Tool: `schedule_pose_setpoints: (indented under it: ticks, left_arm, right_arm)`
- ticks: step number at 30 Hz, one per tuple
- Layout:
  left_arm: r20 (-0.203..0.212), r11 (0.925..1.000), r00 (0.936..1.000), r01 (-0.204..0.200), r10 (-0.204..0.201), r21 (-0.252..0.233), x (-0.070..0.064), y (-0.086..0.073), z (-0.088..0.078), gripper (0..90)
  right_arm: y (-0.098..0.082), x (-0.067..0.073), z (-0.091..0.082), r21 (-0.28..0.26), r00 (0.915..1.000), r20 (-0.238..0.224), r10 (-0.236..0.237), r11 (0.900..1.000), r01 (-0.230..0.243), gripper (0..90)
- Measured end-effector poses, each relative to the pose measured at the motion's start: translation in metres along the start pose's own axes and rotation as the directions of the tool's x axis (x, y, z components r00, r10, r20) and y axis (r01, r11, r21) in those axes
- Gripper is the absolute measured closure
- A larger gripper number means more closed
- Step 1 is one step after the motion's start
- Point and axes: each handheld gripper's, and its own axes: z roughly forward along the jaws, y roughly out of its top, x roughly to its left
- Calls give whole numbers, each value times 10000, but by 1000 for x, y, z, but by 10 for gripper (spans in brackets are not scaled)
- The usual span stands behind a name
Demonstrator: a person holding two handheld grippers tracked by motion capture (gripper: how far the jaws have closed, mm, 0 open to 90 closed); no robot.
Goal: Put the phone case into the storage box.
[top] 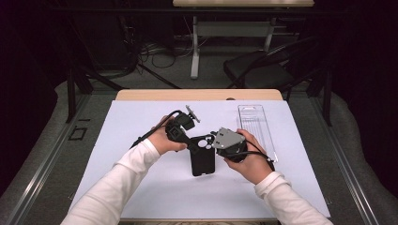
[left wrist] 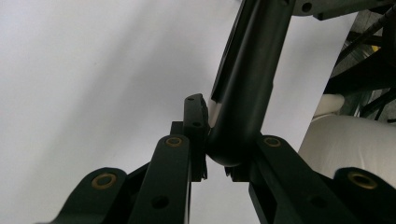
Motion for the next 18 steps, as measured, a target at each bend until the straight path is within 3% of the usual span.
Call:
schedule_pose_setpoints:
  ticks: [18]
  left_arm:
    - [-35,9999,10000,-93,93,73,-3,2,2,815]
  right_arm:
    - [6,4,0,227,9966,226,-794,9966,789,787]
